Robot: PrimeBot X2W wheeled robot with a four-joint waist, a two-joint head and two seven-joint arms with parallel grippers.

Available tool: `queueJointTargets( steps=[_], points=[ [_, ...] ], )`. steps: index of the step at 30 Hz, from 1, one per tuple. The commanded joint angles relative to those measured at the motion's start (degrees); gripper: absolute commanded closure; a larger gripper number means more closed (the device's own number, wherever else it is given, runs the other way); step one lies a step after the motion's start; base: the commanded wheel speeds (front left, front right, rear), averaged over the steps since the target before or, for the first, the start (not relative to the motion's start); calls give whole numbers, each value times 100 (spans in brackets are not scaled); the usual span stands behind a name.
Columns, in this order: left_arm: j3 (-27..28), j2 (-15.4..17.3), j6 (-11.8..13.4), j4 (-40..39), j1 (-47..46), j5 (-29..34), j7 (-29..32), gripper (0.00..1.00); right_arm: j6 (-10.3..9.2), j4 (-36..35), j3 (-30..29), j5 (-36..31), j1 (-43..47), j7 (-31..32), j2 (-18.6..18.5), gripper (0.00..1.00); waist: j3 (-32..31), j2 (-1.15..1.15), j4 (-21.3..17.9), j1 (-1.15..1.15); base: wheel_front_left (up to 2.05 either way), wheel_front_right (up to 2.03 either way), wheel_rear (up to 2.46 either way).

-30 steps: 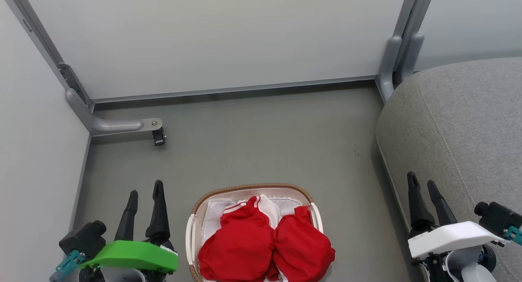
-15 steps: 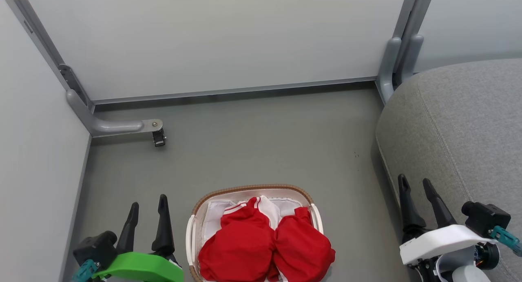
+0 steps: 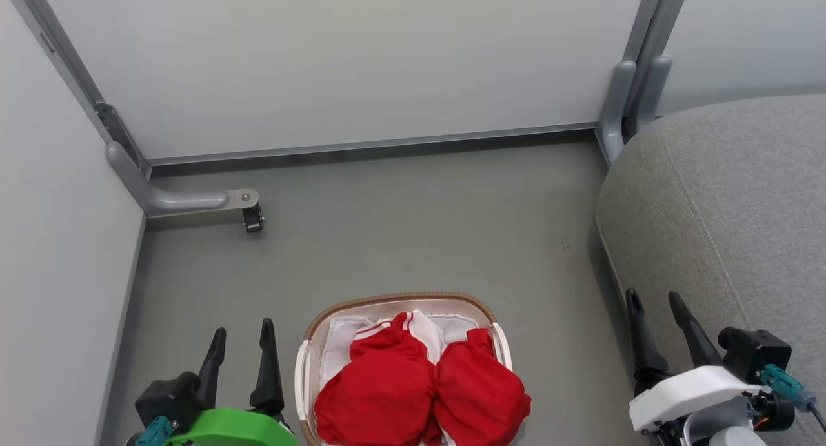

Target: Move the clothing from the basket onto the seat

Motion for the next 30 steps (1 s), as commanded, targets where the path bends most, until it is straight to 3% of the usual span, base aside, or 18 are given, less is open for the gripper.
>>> queueJointTargets(
  steps=[1, 30],
  points=[
    [-15, 40, 9, -9, 36, 159, -54, 0, 2, 16, -4, -143, 12, -67, -32, 0, -4, 0, -1, 0, 0, 0, 0],
    [-35, 47, 16, 389, 83, 878, -334, 0, 1, 165, 92, -1098, 15, -351, -47, 0, -31, 0, 44, 0, 0, 0, 0]
  ],
)
